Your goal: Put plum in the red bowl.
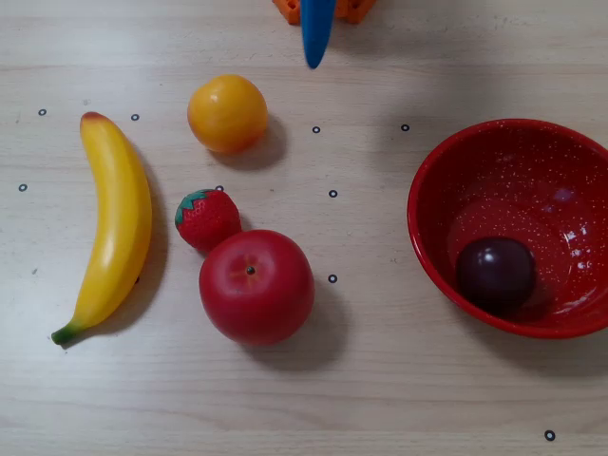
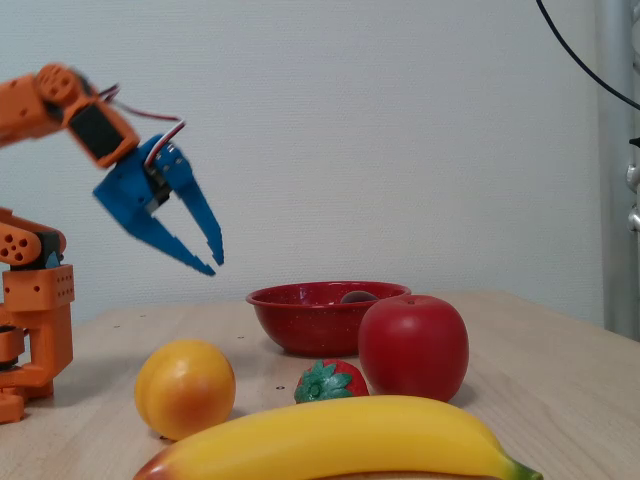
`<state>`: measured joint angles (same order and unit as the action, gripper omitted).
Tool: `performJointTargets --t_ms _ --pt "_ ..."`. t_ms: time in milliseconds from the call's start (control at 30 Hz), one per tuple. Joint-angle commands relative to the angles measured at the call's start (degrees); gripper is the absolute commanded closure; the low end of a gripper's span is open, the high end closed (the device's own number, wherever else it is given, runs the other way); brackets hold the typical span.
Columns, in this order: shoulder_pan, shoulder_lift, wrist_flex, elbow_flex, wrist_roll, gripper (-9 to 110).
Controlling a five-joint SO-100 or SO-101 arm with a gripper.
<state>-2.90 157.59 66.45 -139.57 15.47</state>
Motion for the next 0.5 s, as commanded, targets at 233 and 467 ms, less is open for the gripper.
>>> performJointTargets --t_ms 233,467 --pt "-1.67 17.05 -16.26 -19.34 -1.93 101" --pt "-1.67 22.76 -27.6 -31.03 -2.64 101"
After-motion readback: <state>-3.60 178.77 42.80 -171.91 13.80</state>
